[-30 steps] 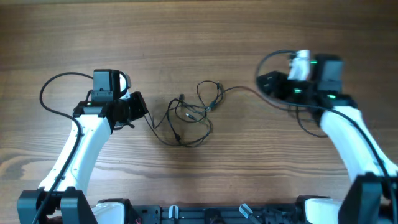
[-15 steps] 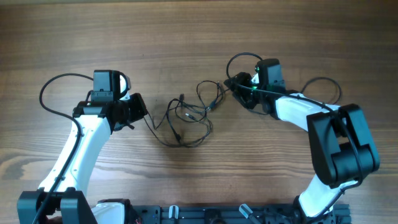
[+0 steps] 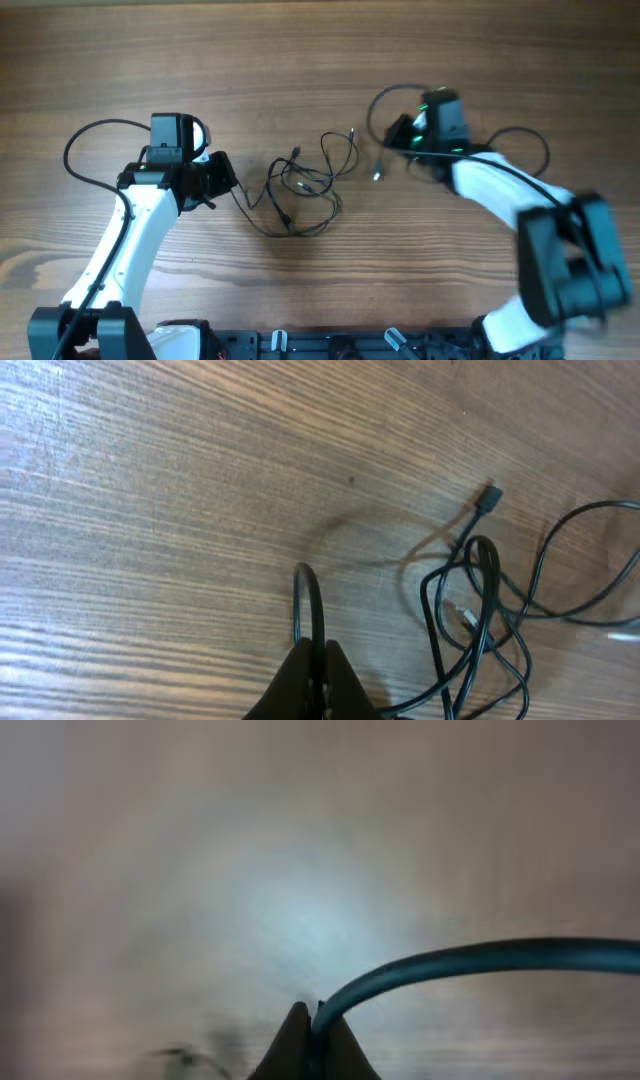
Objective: Untangle cables
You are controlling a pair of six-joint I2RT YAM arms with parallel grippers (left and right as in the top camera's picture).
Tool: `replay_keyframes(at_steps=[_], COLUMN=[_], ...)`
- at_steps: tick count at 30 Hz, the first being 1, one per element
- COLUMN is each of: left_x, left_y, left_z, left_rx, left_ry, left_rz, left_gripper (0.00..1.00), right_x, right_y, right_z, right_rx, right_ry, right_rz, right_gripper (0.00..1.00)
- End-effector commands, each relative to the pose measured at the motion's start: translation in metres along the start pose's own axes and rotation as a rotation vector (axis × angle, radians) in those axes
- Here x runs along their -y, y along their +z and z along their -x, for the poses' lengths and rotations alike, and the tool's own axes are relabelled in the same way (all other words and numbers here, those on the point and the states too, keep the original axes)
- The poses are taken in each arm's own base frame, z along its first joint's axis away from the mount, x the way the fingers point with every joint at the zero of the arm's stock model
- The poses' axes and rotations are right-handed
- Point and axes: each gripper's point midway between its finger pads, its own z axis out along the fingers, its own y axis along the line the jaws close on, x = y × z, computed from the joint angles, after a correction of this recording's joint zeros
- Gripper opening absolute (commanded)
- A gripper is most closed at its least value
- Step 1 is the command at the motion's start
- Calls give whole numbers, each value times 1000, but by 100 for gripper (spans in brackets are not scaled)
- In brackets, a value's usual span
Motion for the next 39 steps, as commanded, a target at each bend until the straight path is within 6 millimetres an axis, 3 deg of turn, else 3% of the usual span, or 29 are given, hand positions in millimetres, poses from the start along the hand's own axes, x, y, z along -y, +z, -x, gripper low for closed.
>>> replay_keyframes(at_steps=[1,3,5,7,9,10,12,14,16,17,20,21,23,24,26,28,31,33,36,39], left_x=[-3,-3,-3,-3,-3,-3,-3,-3,-4,-4,-4,-4,-4,-4,-4,-3,-1,15,20,20], left_y=[-4,-4,-4,-4,-4,-4,-4,-4,-4,-4,-4,-4,-4,-4,-4,-4,-4,-4,-5,-5], left_z=[4,4,4,3,3,3,3,3,1,1,1,1,1,1,1,1,0,0,4,4], left_rx=[25,25,25,24,21,21,22,21,15,14,14,14,14,14,14,13,10,-2,12,12], left_ry=[21,21,21,21,21,21,21,20,19,19,19,19,19,19,19,19,20,26,32,32], left_rz=[23,22,22,22,24,24,23,24,26,26,26,26,26,26,26,22,11,-80,-104,-104], left_gripper=[4,4,4,4,4,4,4,4,4,4,4,4,4,4,4,4,4,4,4,4], right_x=[-36,-17,11,44,116,139,155,154,146,153,198,200,183,157,132,86,33,-4,-31,-42], right_y=[-92,-178,-217,-232,-242,-242,-227,-210,-187,-183,-187,-186,-171,-160,-151,-140,-112,-86,-49,-15], right_z=[85,146,169,177,172,165,154,144,119,104,66,61,42,31,12,-4,-25,-40,-65,-99], right_rx=[248,502,613,649,667,654,577,492,339,279,209,193,65,-32,-133,-209,-248,-227,-215,-271], right_ry=[-118,-87,-69,-14,149,195,186,166,144,178,360,362,303,195,111,-114,-358,-560,-734,-797], right_rz=[164,150,89,-2,-261,-352,-404,-362,-279,-299,-524,-534,-419,-264,-132,70,144,152,122,169], right_gripper=[4,4,4,6,8,17,62,77,79,79,80,80,84,84,78,77,76,77,79,78])
